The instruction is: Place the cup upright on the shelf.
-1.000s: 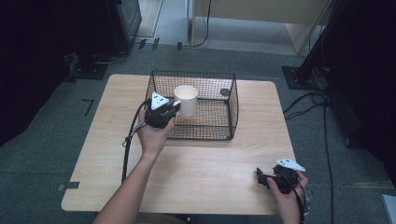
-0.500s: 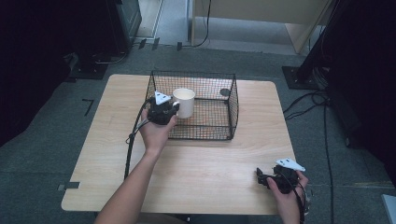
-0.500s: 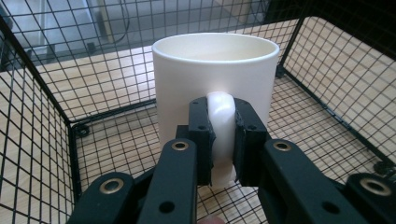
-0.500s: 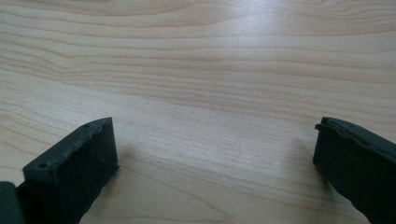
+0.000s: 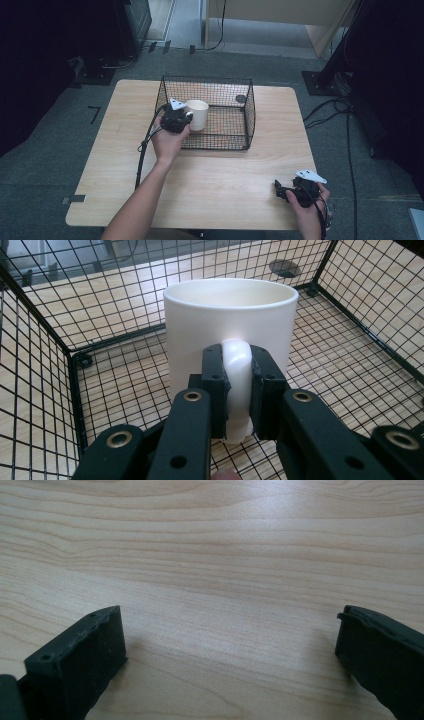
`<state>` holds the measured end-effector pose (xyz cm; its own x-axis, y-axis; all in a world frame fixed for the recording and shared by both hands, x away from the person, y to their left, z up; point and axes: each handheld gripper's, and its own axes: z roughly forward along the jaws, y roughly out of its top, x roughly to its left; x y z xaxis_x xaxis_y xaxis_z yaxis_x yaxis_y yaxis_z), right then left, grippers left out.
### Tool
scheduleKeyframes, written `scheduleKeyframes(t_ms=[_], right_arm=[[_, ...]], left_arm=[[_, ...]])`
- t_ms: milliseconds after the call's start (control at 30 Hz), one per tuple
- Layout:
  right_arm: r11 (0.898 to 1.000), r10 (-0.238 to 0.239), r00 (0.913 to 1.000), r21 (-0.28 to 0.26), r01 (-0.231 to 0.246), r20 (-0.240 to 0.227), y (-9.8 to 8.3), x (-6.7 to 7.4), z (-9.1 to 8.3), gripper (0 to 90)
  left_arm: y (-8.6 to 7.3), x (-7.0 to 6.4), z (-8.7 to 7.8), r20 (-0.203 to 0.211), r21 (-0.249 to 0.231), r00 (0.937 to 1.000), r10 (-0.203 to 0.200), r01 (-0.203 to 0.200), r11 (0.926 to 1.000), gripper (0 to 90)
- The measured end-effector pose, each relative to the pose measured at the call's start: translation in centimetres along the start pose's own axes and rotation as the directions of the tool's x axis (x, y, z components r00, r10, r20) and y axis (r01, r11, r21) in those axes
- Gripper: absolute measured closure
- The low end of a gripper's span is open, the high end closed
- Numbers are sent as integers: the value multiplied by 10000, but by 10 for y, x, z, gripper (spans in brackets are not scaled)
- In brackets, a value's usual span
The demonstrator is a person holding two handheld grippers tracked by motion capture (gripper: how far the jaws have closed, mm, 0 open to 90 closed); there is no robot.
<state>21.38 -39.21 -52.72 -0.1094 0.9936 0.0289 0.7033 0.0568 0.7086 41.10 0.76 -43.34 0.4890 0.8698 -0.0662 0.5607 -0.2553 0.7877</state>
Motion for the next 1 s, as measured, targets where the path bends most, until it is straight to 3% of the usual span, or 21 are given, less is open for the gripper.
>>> scheduleKeyframes(t_ms=[200, 700, 900, 967, 1000], right_arm=[[10000, -2, 10000, 1, 2, -4, 0, 0, 0, 0], [10000, 1, 10000, -2, -1, -8, 0, 0, 0, 0], [10000, -13, 10000, -3, 13, -11, 0, 0, 0, 0], [10000, -15, 10000, -4, 15, -8, 0, 0, 0, 0], [10000, -12, 10000, -4, 12, -12, 0, 0, 0, 0]], left_arm=[[2, -1, 0, 53, 366, 9999, 132, -133, 9992, 805], [5, 0, 2, -63, 635, 9999, 93, -89, 9979, 722], [6, -2, -3, 50, 359, 10000, 2, -4, 9994, 666], [7, -3, -8, 256, 113, 9997, -30, 27, 9999, 624], [8, -4, -14, 649, -122, 9978, -135, 143, 9998, 576]])
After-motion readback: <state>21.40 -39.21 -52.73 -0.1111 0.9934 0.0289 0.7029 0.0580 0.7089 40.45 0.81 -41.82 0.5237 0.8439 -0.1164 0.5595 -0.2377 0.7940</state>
